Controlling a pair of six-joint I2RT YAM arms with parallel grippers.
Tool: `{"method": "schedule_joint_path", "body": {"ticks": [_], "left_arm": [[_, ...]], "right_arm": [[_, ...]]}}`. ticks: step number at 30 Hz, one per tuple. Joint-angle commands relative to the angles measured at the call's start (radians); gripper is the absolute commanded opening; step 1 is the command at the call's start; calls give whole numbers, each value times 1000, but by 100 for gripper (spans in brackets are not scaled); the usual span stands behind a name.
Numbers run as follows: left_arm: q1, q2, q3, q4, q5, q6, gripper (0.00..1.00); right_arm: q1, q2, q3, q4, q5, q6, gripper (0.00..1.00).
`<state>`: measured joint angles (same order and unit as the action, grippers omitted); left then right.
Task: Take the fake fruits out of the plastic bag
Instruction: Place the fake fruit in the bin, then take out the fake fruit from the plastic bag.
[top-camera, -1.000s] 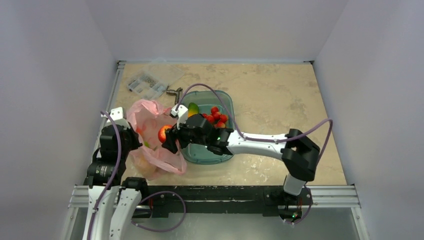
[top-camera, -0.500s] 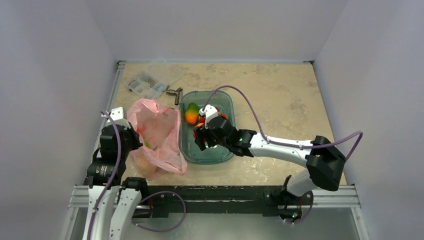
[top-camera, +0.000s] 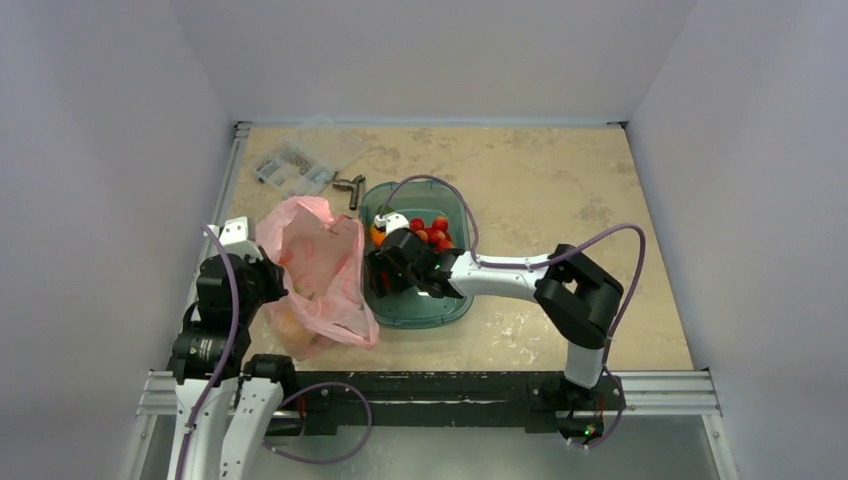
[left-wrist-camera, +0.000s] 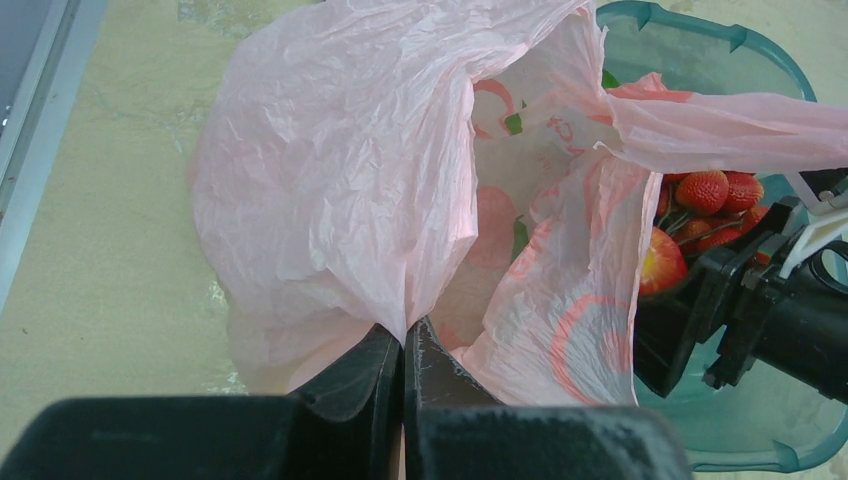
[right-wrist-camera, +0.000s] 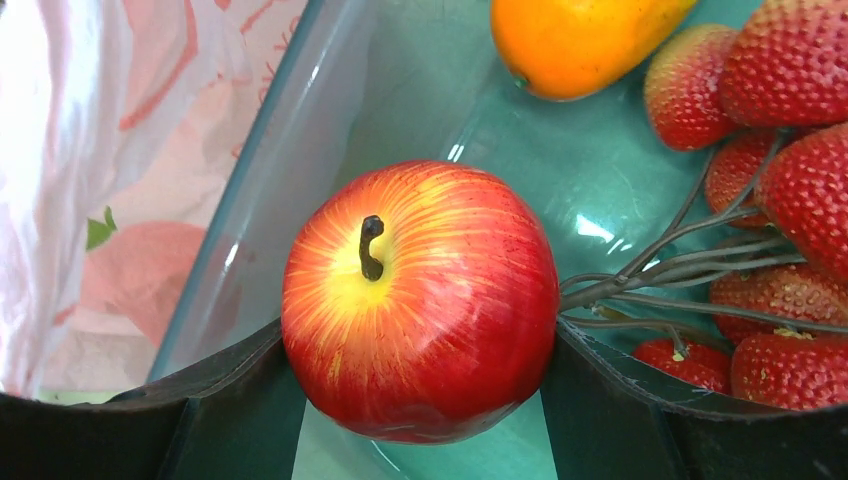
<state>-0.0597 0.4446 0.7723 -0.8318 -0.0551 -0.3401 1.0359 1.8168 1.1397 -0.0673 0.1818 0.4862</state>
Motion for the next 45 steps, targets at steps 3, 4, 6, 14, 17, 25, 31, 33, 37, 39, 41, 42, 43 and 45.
{"method": "schedule_joint_path", "body": {"ticks": [3, 4, 6, 14, 17, 25, 31, 33, 37, 39, 41, 42, 43, 45], "left_arm": [[-3, -10, -1, 31, 28, -1, 0], [-3, -12, -1, 32, 28, 1, 0], [-3, -11, -1, 33, 26, 4, 0], [-13, -6, 5, 29, 43, 18, 0], [-18, -16, 2, 28, 31, 19, 0], [-17, 12, 3, 34, 69, 25, 0], [-17, 23, 1, 53, 131, 34, 0], [-17, 9, 1, 63, 154, 39, 0], [-17, -55, -11, 97, 172, 43, 0], [-16, -81, -17, 122, 187, 50, 0], [-11, -97, -35, 176, 227, 61, 0], [-11, -93, -32, 197, 243, 70, 0], [-11, -79, -13, 205, 247, 74, 0], [-12, -25, 57, 206, 252, 75, 0]], "right_arm": [[4, -18, 67, -14, 32, 62, 79], [3, -31, 64, -25, 36, 61, 85], [4, -58, 64, -53, 56, 42, 94], [12, -181, 59, -83, 79, 45, 99], [25, -215, 71, -68, 66, 42, 98], [122, -229, 114, 111, -42, -56, 82], [145, -75, 177, 264, -168, -99, 63], [145, -10, 208, 305, -178, -100, 57], [145, 117, 316, 280, -178, -132, 54], [138, 155, 347, 275, -179, -149, 51], [122, 186, 379, 250, -222, -166, 51], [117, 207, 411, 227, -240, -184, 51], [114, 220, 423, 220, -249, -203, 52], [101, 242, 441, 219, -289, -222, 52]]}}
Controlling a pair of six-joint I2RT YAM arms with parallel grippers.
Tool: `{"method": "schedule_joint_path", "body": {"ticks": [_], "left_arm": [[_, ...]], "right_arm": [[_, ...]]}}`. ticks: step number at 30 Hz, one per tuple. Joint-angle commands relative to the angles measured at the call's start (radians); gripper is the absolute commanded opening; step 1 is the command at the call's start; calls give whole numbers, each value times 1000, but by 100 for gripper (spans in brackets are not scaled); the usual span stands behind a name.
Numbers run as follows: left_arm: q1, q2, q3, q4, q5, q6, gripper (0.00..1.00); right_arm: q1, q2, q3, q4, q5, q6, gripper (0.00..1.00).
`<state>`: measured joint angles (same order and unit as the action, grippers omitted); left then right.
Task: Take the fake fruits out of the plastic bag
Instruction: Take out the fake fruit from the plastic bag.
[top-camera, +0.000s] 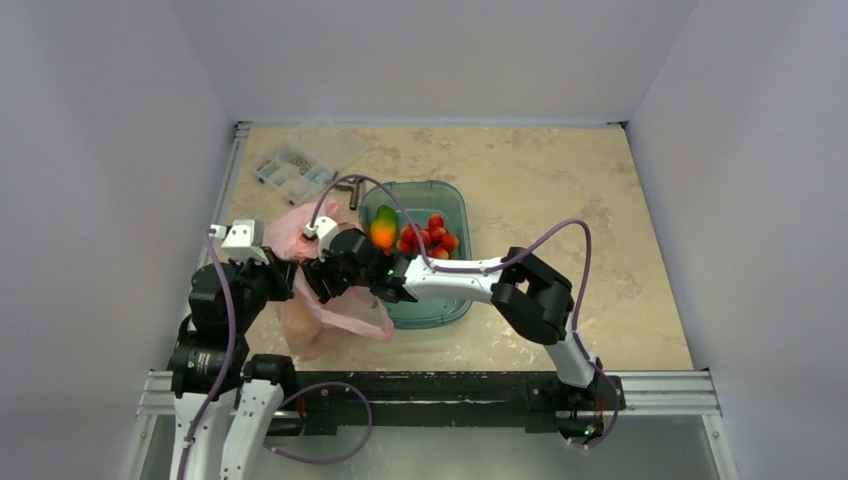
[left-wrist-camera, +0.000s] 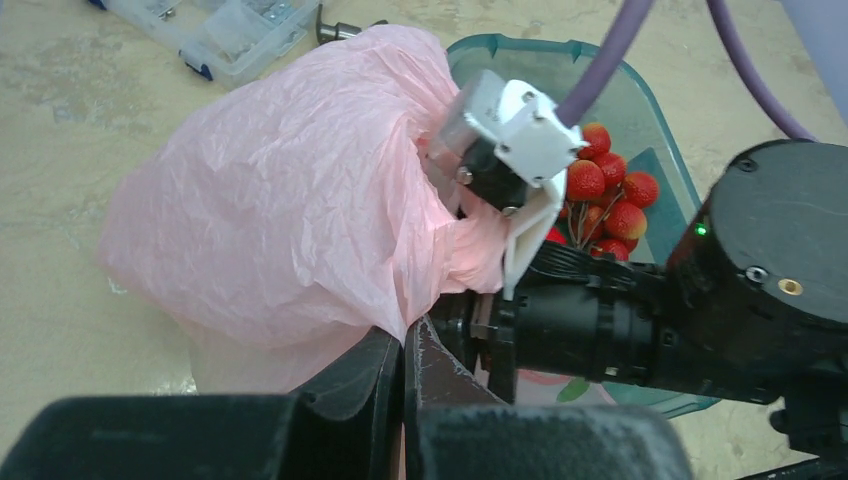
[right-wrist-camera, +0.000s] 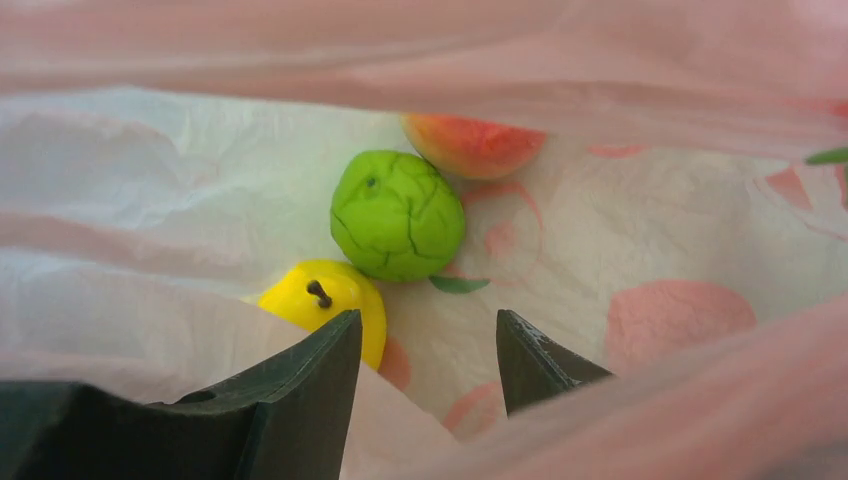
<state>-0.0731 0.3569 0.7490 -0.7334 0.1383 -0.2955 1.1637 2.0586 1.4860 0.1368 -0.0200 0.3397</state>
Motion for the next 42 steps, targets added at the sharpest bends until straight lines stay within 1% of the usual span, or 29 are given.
{"method": "schedule_joint_path", "body": {"ticks": [1, 2, 6, 9, 12, 16, 19, 21, 25, 31, 33, 38, 42], "left_arm": [[1, 99, 116, 113, 76, 36, 0], [2, 148, 158, 117, 97, 47, 0], [1, 354, 309, 78, 193, 81, 0], [1, 400, 349, 40, 225, 70, 0], [0, 347, 289, 10, 176, 71, 0], [1, 269, 152, -25, 81, 97, 0], [1, 222, 73, -28, 43, 95, 0], [1, 182, 33, -8, 39, 89, 0], [1, 136, 25, 4, 33, 83, 0], [-20, 128, 23, 12, 29, 100, 0], [-27, 126, 20, 22, 41, 102, 0], [-30, 135, 18, 35, 47, 103, 0], [-36, 124, 15, 34, 29, 105, 0]], "right_arm": [[-36, 7, 99, 17, -120, -76, 52], [-43, 10, 100, 19, -139, -73, 53], [-48, 16, 95, 53, -185, -71, 66], [-48, 23, 100, 60, -205, -68, 75], [-49, 21, 93, 65, -189, -66, 82], [-50, -1, 76, 63, -173, -76, 89], [-51, 5, 86, 57, -178, -110, 98], [-50, 23, 108, 47, -173, -131, 99], [-50, 86, 179, 6, -182, -167, 99], [-41, 151, 216, 14, -241, -217, 99], [-29, 177, 230, -4, -218, -230, 99], [-24, 225, 239, -14, -95, -206, 99], [-24, 237, 237, -25, -85, -185, 96]]}}
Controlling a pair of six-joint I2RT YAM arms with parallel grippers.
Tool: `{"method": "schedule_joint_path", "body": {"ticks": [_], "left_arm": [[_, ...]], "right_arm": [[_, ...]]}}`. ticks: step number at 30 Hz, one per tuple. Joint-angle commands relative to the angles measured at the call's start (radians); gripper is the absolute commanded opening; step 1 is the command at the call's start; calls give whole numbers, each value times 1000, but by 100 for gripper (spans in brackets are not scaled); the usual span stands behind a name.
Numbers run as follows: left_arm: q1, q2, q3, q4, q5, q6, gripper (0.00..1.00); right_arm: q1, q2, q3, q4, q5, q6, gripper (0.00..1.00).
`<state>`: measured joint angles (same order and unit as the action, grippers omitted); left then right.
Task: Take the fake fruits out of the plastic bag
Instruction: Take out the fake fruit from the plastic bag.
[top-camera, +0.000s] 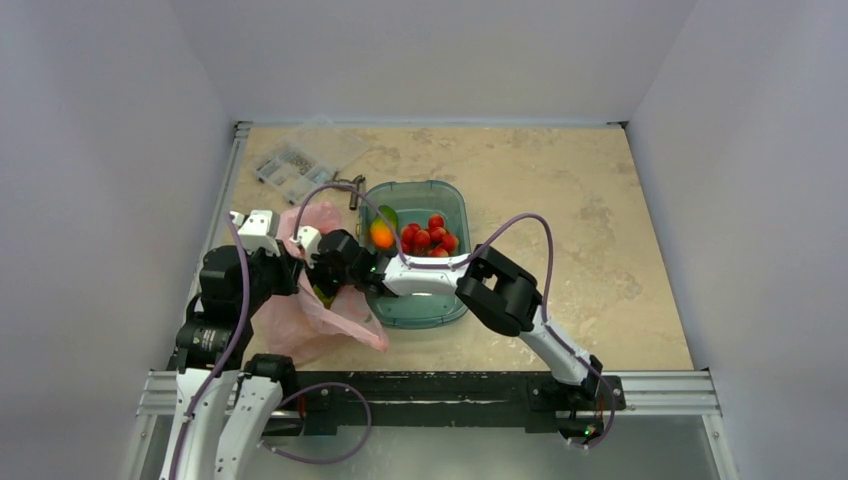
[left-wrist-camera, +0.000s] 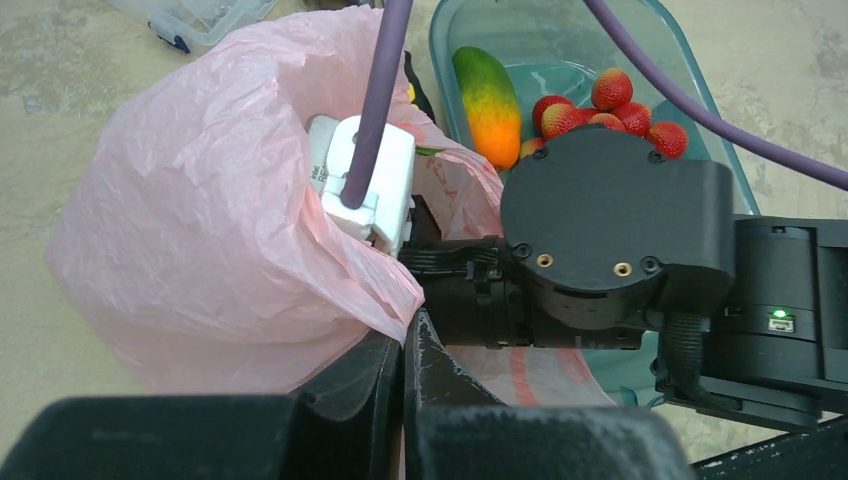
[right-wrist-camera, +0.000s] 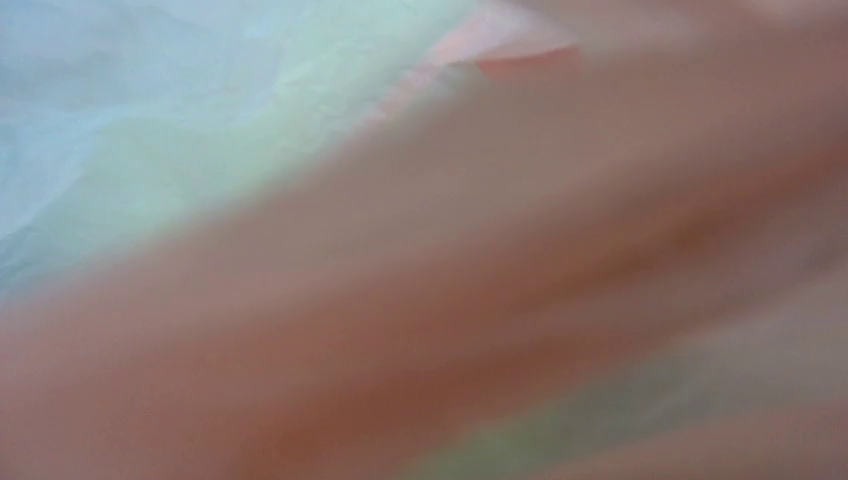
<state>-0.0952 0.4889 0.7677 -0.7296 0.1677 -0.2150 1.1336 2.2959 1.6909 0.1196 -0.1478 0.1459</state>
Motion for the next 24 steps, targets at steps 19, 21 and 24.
{"method": "schedule_joint_path", "body": {"ticks": [19, 21, 24], "left_arm": [[-17, -17, 1, 20, -87, 22, 0], [-17, -21, 1, 19, -96, 22, 0], [-17, -24, 2, 15, -110, 21, 0]], "right_arm": [[4, -185, -55, 112, 113, 147, 17], [2, -226, -94, 147, 128, 160, 11], [-5, -274, -143, 180, 145, 185, 7]]}}
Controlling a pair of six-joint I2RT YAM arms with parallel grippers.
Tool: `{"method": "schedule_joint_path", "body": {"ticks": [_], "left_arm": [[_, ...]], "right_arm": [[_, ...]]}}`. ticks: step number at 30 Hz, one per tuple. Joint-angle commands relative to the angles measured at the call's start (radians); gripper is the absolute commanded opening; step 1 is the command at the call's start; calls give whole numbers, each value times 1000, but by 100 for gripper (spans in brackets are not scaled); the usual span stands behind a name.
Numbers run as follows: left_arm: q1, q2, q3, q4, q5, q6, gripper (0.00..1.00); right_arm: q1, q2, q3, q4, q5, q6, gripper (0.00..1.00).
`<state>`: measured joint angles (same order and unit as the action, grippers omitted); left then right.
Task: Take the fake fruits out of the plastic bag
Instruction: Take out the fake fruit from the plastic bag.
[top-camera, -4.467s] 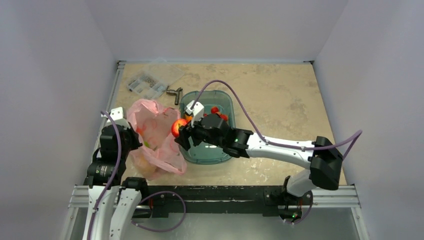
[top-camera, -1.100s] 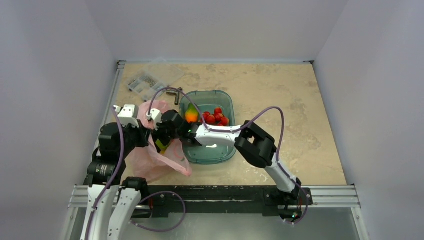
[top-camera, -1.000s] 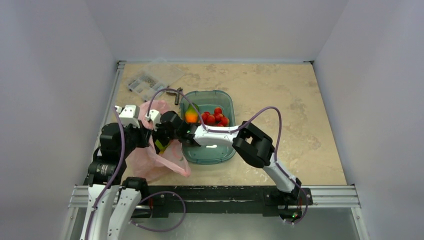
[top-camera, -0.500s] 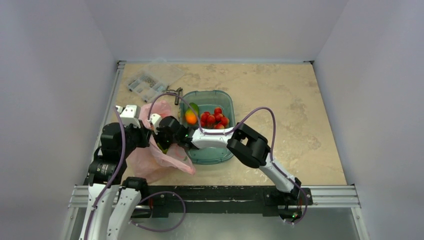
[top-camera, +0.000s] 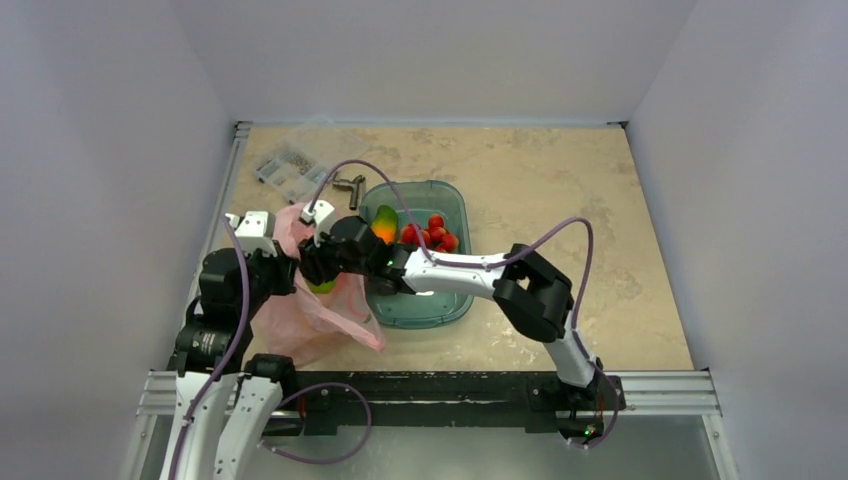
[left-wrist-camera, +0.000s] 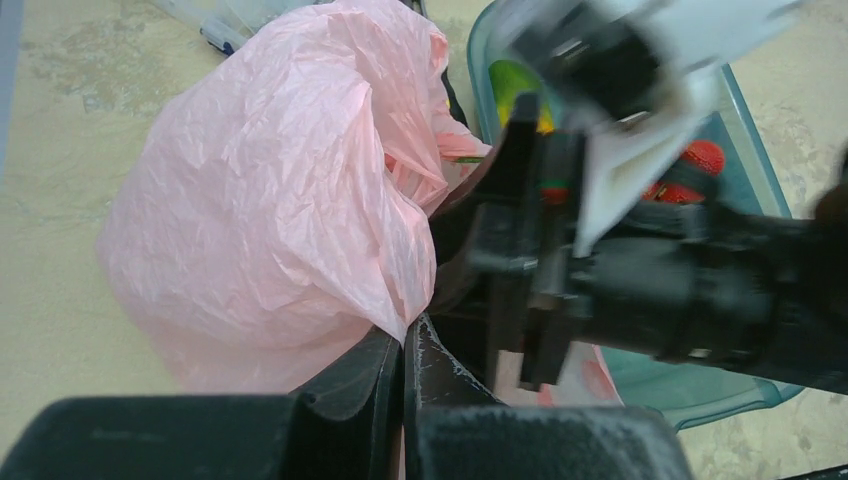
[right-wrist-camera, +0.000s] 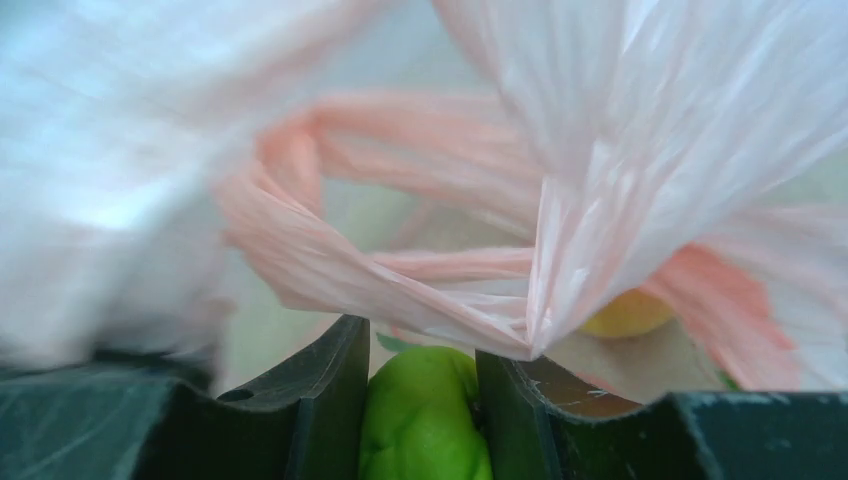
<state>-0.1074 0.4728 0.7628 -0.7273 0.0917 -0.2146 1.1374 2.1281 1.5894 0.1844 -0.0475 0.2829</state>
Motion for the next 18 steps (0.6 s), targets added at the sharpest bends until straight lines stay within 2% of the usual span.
{"method": "schedule_joint_path", "body": {"ticks": [1, 11, 18], "left_arm": [[-5, -9, 7, 12, -40, 20, 0], [-5, -19, 7, 6, -75, 18, 0], [-5, 6, 9, -6, -119, 11, 0]], "right_arm": [[-11, -120, -59, 126, 45, 51, 6], [-39, -259, -202, 187, 26, 99, 0], [-75, -399, -338, 140, -13, 86, 0]]}}
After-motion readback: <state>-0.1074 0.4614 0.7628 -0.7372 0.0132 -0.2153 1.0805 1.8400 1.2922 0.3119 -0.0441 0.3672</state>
